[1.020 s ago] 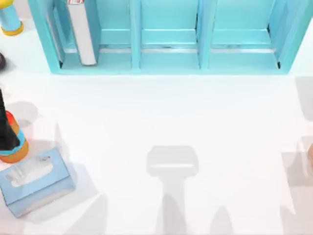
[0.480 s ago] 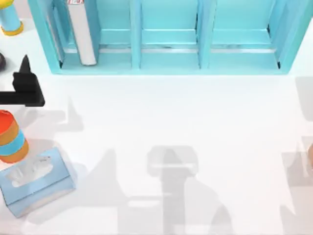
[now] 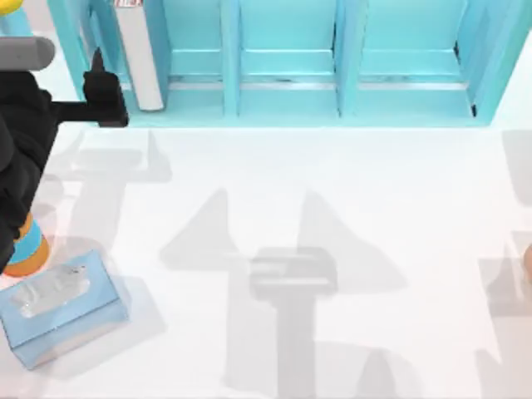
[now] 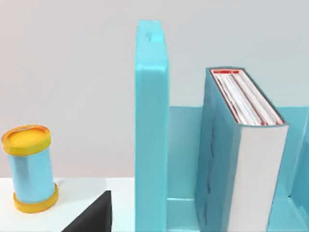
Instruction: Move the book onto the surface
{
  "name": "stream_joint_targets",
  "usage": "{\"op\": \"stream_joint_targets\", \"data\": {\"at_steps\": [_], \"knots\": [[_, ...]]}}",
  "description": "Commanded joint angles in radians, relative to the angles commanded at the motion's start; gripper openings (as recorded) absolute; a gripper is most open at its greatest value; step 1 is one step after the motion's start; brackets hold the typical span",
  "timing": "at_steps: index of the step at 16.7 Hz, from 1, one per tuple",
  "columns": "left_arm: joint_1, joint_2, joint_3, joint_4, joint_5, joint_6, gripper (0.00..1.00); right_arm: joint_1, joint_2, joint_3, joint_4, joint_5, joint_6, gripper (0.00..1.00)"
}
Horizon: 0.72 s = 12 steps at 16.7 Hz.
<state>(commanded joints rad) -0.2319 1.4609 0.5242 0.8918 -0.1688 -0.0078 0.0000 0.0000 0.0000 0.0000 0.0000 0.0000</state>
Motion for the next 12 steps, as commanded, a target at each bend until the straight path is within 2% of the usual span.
{"op": "stream_joint_targets", "data": {"at_steps": [7,12], "knots": [[-0.065,0.479,0.153,0.274,-0.056,0.001,1.0,0.0,0.0,0.0,0.0,0.0,0.0,1.0],[-0.09,0.646,0.219,0.378,-0.083,0.001,1.0,0.0,0.0,0.0,0.0,0.0,0.0,1.0]]}}
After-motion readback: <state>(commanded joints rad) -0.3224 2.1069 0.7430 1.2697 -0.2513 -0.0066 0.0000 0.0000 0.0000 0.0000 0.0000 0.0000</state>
